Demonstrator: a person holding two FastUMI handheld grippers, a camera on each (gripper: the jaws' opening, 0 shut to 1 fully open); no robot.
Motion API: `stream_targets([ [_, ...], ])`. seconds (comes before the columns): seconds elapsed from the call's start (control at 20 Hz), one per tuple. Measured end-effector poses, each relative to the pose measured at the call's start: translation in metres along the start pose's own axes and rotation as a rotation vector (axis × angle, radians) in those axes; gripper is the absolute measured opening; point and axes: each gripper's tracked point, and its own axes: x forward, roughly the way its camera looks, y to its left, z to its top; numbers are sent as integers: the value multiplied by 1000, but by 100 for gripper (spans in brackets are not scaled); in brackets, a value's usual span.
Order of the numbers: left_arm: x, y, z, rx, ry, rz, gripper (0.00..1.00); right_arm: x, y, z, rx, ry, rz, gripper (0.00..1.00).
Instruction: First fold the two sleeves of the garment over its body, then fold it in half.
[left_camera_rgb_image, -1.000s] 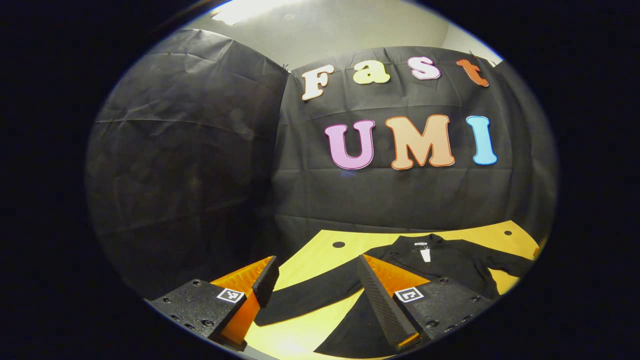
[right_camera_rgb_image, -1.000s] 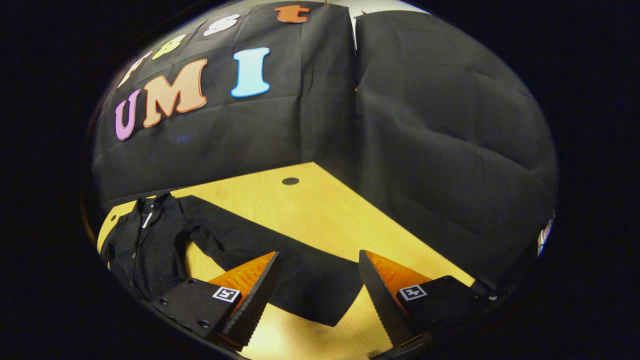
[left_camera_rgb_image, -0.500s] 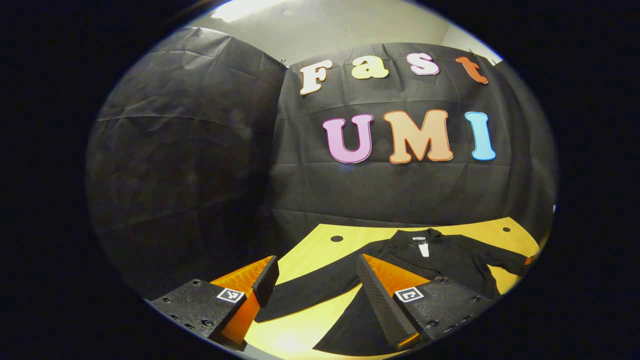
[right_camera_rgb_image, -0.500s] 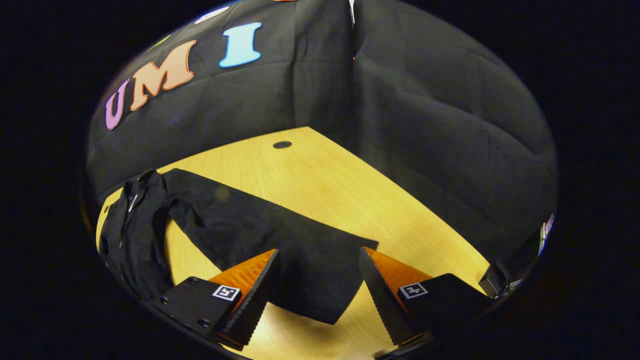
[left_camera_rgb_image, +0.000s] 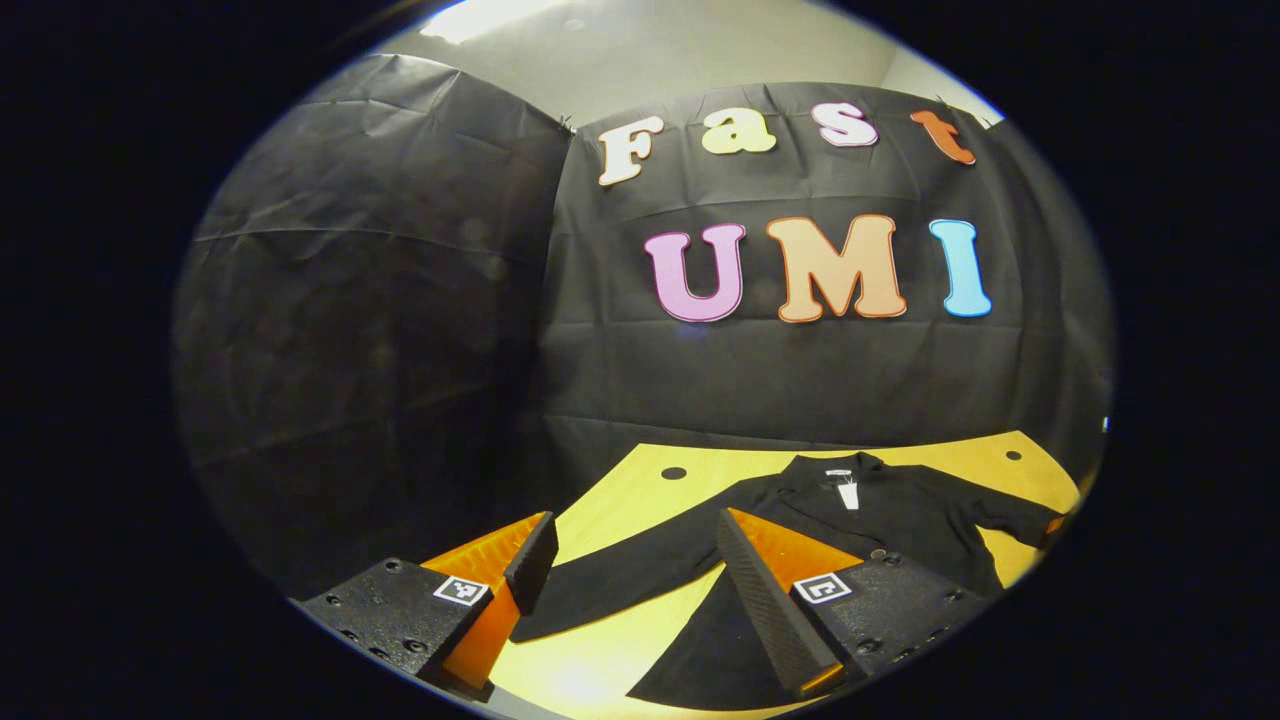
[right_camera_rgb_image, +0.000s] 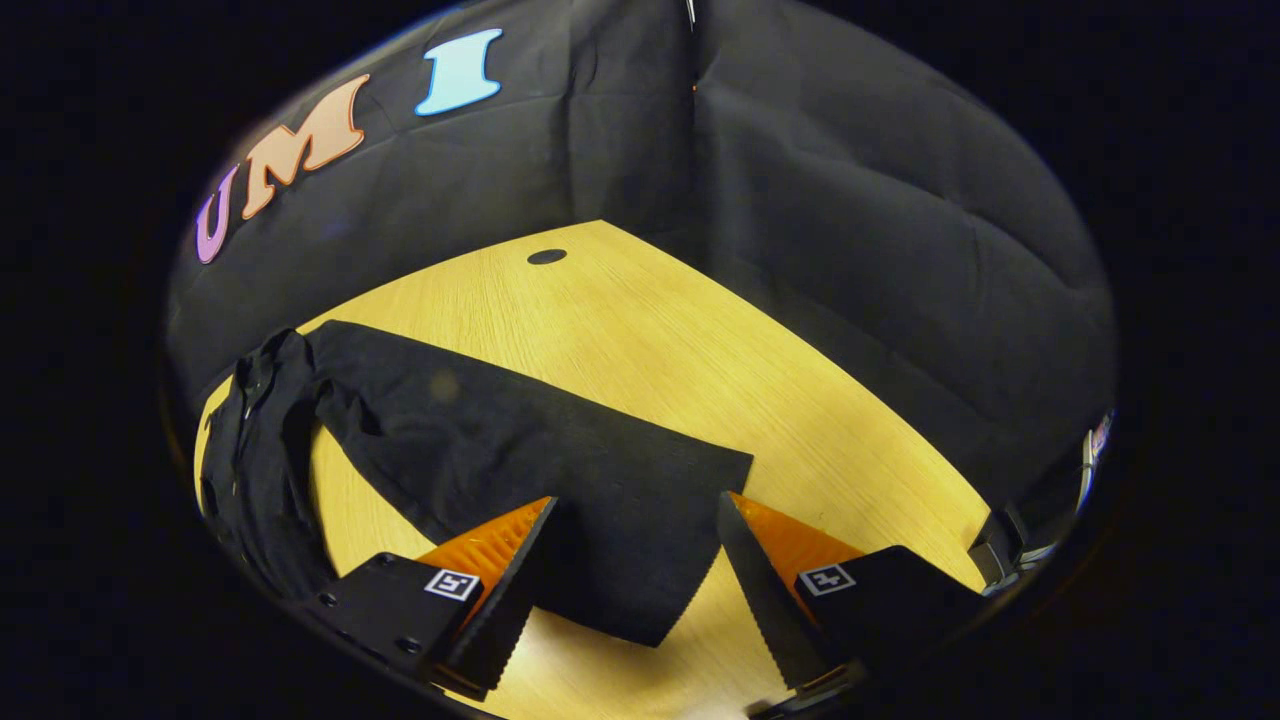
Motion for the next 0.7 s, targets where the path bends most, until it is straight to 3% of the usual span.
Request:
stream_targets([
  [0.25, -1, -2, -6, -14, 16, -11, 94, 0, -3, -3, -18, 9, 13, 100],
  [0.4, 0, -4, -5, -26, 19, -28, 95, -2, 3, -1, -41, 24, 39, 94],
  [0.5, 1, -5, -3, -25, 12, -37, 95, -2, 10, -1, -54, 33, 56, 78],
  [0.65, 2, -8, -1, -29, 9, -49, 94, -2, 11, -3, -73, 31, 60, 42],
  [0.7, 2, -8, 0, -30, 7, -51, 95, -2, 13, -3, -72, 26, 75, 42],
])
